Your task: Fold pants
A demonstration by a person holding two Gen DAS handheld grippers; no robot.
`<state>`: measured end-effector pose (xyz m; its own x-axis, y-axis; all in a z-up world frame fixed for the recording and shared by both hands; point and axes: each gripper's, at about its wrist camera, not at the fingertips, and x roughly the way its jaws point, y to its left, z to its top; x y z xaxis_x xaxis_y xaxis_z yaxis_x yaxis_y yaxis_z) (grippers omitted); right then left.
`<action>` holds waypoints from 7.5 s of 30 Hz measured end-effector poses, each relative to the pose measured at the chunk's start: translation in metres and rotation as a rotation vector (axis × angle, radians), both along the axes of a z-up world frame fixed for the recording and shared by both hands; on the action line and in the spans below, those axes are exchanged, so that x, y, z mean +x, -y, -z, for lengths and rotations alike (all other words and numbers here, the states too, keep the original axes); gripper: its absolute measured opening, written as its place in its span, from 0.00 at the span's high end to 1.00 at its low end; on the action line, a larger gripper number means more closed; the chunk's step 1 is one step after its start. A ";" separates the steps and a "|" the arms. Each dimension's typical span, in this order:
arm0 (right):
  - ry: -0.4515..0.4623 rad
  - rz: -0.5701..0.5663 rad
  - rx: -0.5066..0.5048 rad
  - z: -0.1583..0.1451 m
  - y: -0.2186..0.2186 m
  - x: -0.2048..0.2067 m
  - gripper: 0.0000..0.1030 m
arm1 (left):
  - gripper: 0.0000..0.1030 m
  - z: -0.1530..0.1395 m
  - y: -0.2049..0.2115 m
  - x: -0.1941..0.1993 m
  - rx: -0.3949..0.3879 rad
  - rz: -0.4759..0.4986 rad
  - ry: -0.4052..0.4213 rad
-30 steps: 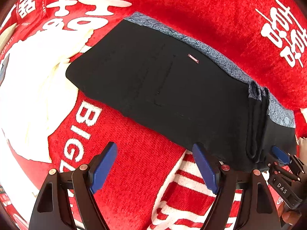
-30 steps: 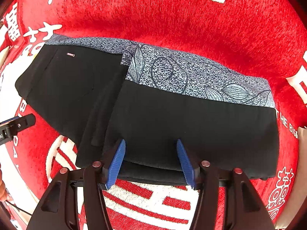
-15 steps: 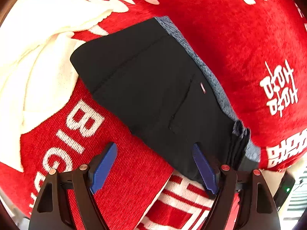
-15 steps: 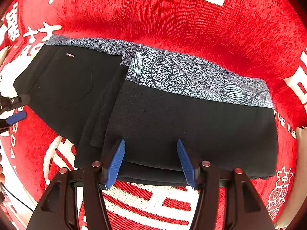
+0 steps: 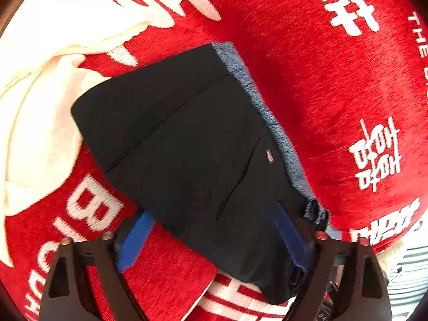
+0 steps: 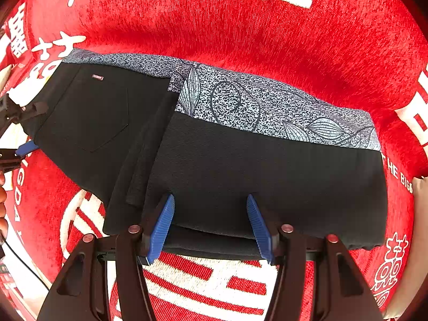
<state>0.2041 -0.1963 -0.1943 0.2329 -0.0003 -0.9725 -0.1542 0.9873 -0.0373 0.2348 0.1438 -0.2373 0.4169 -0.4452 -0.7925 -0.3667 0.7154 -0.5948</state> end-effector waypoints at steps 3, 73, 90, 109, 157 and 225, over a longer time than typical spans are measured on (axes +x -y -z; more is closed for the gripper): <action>-0.002 0.001 0.001 0.000 0.000 0.000 0.42 | 0.11 0.000 0.000 0.002 -0.024 -0.020 0.024; -0.383 -0.283 0.432 -0.105 -0.141 0.180 0.84 | 0.75 -0.139 0.191 -0.016 0.895 0.546 0.382; -0.130 -0.041 0.781 -0.160 0.064 0.118 0.84 | 0.75 -0.182 0.330 -0.050 0.917 0.812 0.538; -0.126 0.352 0.925 -0.029 0.239 0.036 0.83 | 0.75 -0.084 0.469 -0.093 1.033 1.196 0.427; -0.070 0.334 0.235 -0.050 0.160 -0.005 0.66 | 0.18 -0.068 0.277 -0.002 0.476 0.605 -0.091; -0.021 0.343 0.315 -0.035 0.217 0.097 0.89 | 0.09 -0.041 0.247 0.127 0.726 0.450 -0.102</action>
<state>0.3007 -0.4129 -0.1598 0.2510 0.2220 -0.9422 0.1860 0.9441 0.2720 0.3620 -0.1028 -0.1966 0.2335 0.0805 -0.9690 0.0168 0.9961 0.0868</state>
